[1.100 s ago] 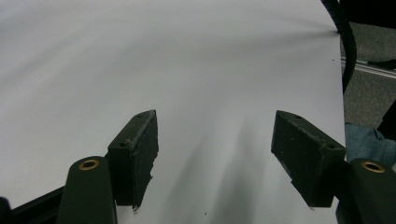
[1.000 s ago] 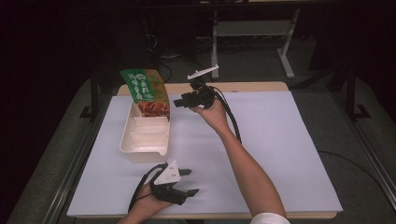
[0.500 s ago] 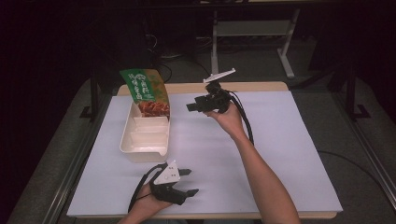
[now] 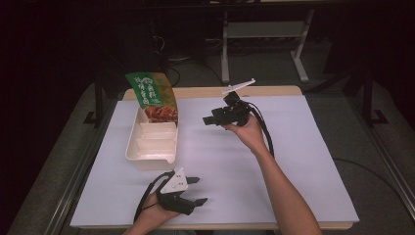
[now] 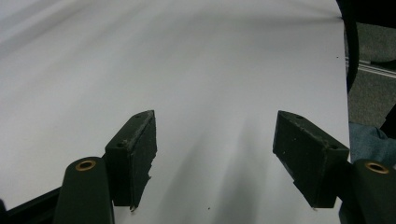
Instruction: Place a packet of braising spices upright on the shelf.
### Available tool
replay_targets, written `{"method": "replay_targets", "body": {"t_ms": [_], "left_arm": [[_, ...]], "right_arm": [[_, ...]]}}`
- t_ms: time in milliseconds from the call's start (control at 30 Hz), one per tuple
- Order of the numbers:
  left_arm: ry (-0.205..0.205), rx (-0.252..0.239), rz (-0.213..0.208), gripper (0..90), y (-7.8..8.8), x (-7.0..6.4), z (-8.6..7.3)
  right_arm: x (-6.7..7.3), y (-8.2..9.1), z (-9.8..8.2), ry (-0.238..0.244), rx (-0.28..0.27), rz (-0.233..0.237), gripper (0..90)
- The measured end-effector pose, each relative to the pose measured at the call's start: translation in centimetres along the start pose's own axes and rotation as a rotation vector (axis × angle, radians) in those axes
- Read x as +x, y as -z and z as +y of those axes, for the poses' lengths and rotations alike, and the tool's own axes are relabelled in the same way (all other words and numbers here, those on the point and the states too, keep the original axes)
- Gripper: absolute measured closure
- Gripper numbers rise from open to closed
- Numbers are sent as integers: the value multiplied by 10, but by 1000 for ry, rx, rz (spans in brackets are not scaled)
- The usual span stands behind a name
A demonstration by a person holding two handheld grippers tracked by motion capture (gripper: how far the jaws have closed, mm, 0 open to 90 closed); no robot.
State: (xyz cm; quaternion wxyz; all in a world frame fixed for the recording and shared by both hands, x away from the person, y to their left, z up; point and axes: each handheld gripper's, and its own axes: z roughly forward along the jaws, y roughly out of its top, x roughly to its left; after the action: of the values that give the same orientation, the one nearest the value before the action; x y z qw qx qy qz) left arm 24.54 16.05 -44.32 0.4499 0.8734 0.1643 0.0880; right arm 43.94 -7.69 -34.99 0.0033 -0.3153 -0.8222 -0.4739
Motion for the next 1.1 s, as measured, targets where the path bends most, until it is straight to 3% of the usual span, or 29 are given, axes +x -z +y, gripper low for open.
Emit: {"method": "replay_targets", "body": {"t_ms": [667,1100], "left_arm": [[-1,9,-5,297,-2,0,-1],[0,10,3,297,-2,0,-1]], "right_arm": [[-10,39,-37,-53,-29,-29,362],[-12,53,-55,-80,-28,-25,340]]}}
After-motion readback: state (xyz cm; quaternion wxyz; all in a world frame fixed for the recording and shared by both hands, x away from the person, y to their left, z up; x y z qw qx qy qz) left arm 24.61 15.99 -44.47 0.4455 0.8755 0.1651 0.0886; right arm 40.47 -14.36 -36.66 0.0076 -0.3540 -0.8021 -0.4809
